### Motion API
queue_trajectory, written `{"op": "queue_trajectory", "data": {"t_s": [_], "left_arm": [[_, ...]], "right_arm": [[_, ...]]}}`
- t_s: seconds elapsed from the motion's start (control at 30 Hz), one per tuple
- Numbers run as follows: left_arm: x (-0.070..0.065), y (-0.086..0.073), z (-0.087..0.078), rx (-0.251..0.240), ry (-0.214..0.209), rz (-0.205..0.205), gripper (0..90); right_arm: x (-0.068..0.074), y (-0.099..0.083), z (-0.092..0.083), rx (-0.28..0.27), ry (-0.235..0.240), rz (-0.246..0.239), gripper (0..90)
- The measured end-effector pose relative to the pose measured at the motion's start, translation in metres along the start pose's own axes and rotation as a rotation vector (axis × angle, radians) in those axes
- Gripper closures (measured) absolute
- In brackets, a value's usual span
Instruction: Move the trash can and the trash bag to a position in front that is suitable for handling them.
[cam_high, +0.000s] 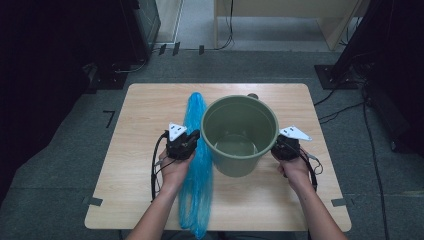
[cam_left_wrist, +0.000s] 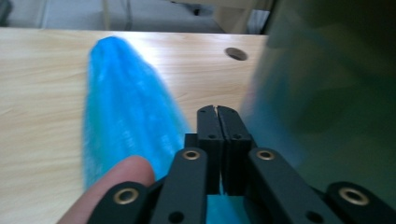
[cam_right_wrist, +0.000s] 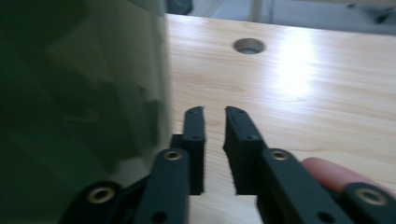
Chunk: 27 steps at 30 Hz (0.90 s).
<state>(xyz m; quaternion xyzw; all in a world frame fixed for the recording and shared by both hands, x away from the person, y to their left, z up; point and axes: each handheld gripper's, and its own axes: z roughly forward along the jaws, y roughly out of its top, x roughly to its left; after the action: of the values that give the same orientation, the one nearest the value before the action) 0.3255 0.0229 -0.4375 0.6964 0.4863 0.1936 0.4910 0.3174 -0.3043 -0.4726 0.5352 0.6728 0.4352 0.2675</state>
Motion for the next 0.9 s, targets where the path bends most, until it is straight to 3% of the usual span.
{"op": "queue_trajectory", "data": {"t_s": [0.07,0.1,0.23,0.57,0.7,0.83,0.9], "left_arm": [[-0.003,0.001,0.001,-0.007,-0.03,0.007,90.0],[-0.004,0.001,0.001,-0.012,-0.011,0.01,90.0],[0.0,0.0,-0.001,-0.007,-0.03,-0.017,90.0],[-0.002,-0.012,-0.023,-0.013,-0.036,0.006,90.0],[-0.002,-0.021,-0.037,-0.03,-0.015,0.007,90.0],[0.006,-0.027,-0.045,-0.033,0.024,-0.023,80.2],[0.017,-0.032,-0.049,-0.019,0.091,-0.03,63.5]], "right_arm": [[0.005,0.0,0.0,-0.002,0.03,0.005,85.3],[0.008,-0.001,0.0,0.0,0.038,-0.003,86.8],[0.017,-0.003,-0.004,0.001,0.044,0.007,90.0],[0.028,-0.012,-0.017,0.014,0.061,0.009,90.0],[0.035,-0.016,-0.025,0.032,0.093,0.002,89.2],[0.037,-0.017,-0.031,0.028,0.105,-0.003,71.9],[0.031,-0.018,-0.037,0.004,0.138,0.03,54.8]]}}
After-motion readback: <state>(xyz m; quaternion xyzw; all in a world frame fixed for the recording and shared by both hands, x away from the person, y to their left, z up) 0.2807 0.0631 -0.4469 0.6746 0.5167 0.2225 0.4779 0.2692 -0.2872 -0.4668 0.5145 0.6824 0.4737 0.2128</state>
